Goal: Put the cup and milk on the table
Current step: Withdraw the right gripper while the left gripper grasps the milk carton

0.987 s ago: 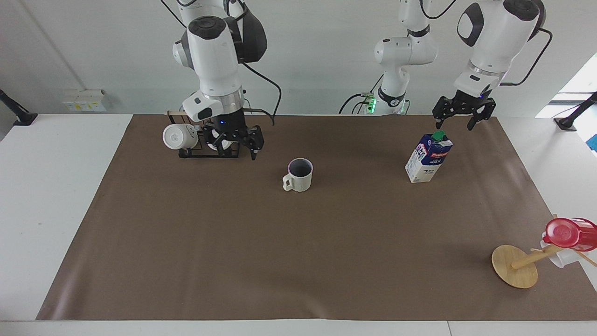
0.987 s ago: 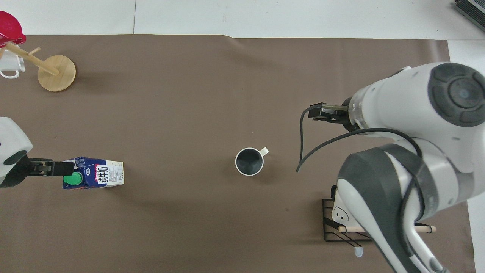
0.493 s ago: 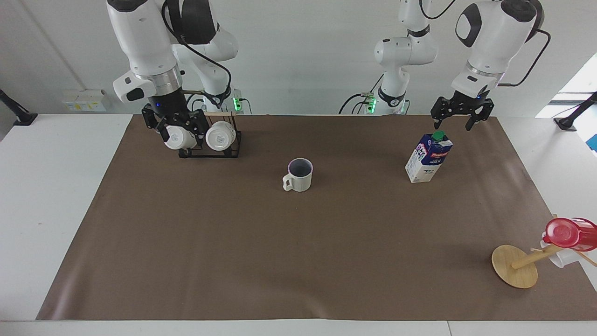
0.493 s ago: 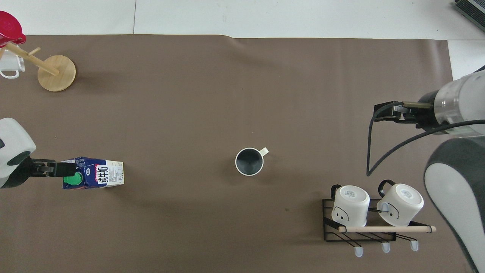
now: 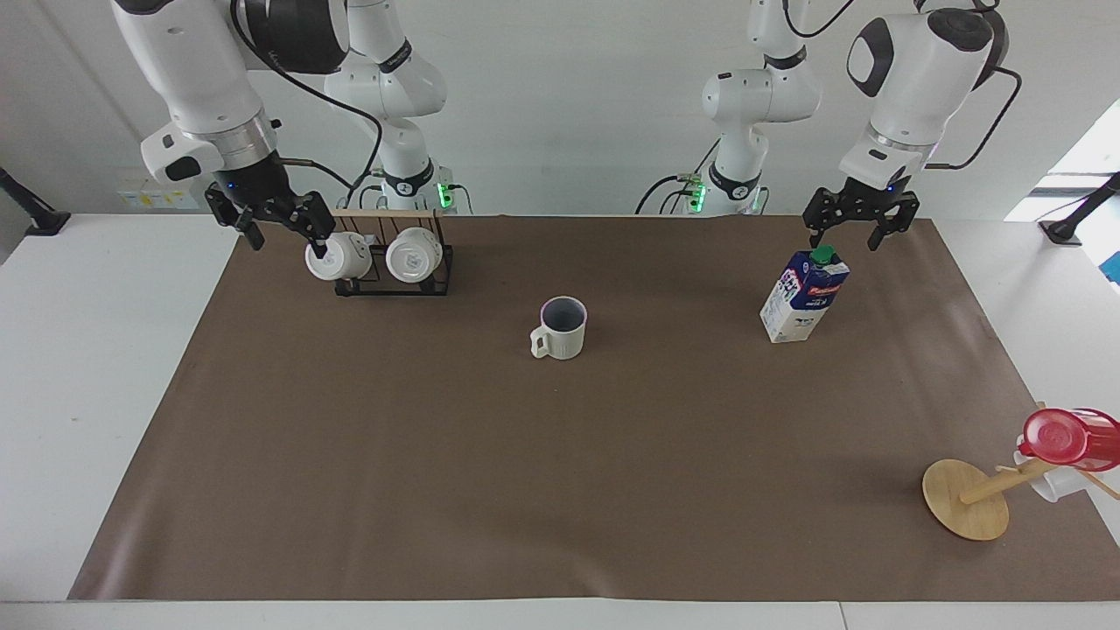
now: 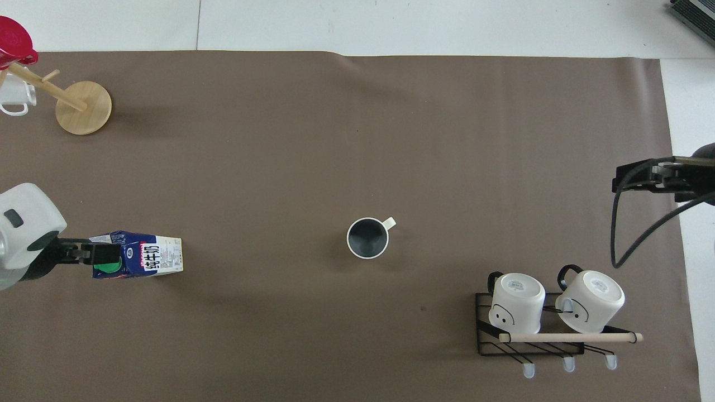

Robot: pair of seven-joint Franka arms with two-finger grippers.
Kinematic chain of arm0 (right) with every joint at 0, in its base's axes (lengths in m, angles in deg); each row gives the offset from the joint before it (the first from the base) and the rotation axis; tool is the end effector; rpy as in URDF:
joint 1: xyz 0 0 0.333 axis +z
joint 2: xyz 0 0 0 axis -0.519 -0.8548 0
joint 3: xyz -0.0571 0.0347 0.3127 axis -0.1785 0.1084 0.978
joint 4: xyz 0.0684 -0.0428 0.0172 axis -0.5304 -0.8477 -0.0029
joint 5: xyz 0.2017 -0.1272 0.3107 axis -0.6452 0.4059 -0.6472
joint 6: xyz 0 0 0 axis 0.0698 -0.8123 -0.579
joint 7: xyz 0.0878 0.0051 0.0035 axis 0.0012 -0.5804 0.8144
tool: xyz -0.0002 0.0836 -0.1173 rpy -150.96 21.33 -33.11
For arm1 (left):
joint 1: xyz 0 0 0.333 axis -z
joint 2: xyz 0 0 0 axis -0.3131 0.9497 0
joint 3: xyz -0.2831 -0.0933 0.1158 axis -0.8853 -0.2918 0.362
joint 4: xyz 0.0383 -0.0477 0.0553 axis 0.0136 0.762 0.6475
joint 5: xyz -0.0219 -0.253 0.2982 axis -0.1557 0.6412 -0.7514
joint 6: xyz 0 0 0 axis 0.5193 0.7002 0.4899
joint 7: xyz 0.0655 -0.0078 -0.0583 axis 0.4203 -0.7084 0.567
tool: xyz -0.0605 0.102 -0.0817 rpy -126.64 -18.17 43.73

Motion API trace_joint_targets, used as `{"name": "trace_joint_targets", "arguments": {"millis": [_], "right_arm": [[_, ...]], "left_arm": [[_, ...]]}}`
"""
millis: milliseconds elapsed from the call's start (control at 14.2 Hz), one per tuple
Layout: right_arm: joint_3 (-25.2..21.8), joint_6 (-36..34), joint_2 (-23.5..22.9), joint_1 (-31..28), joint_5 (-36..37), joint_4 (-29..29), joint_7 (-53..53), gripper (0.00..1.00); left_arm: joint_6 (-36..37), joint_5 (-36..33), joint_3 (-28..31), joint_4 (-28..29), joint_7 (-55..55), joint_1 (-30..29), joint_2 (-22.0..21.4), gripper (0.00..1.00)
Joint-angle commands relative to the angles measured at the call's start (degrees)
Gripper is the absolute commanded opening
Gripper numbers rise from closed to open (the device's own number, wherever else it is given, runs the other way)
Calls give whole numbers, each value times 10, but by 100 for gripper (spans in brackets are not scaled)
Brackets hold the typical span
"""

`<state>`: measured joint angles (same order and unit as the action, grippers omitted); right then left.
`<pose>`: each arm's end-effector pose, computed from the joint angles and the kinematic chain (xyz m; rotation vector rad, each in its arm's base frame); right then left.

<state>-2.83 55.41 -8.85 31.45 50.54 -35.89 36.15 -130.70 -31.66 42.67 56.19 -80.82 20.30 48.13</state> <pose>0.5424 -0.0363 0.5675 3.1108 -0.2689 0.0344 0.4542 -0.0262 0.4937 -3.1085 0.2345 -0.1338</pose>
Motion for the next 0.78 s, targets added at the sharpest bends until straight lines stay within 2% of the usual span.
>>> {"name": "trace_joint_targets", "arguments": {"millis": [0,211,352,705], "right_arm": [[6,-18,2,-22,-5,13,26,100],[8,-86,-10,-24,5,84,27,100],[9,-107,-9,-22,9,104,40,100],[15,-112,3,-13,13,104,62,100]], "left_arm": [[-43,1,6,60,-5,11,-43,100],[-63,1,7,79,-3,11,-48,100],[-85,1,6,102,-2,11,-57,100],[-117,1,5,119,3,16,-58,100]]}}
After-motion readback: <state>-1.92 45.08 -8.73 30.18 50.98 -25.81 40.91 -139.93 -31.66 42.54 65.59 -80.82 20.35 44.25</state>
